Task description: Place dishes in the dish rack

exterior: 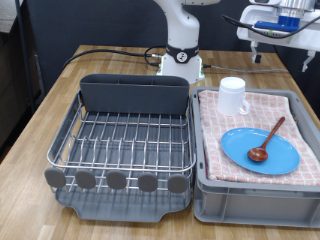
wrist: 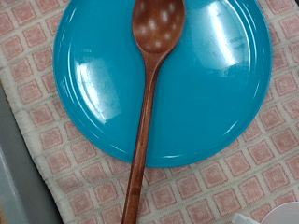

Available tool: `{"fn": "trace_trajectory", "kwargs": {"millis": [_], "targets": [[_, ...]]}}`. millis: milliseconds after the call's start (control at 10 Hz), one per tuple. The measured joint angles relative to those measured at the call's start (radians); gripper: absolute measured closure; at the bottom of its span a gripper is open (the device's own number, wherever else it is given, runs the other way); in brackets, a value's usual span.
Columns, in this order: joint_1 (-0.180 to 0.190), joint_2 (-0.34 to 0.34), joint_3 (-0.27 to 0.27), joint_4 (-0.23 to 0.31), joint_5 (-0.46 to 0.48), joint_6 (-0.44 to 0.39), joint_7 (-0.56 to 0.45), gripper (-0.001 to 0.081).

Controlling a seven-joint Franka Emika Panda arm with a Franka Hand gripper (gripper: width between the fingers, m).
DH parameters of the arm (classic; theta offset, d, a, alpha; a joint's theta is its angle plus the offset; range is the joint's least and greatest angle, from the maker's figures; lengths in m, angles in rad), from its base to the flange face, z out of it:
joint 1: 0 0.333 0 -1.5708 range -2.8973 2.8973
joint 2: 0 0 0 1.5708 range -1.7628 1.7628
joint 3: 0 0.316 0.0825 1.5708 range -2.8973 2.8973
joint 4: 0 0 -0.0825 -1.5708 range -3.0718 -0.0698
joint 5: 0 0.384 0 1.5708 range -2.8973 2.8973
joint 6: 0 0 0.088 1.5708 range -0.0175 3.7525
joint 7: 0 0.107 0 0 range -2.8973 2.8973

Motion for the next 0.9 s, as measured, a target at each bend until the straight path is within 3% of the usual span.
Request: {"fn": "trace_trajectory", "kwargs": {"millis": [300, 900], "targets": [[-0.002, 0.119, 0.009, 0.031, -0.175, 0.046, 0.147, 0.0004], [0.008, 0.343, -0.068, 0.085, -0.479, 0.215, 0.408, 0.0004]]}}
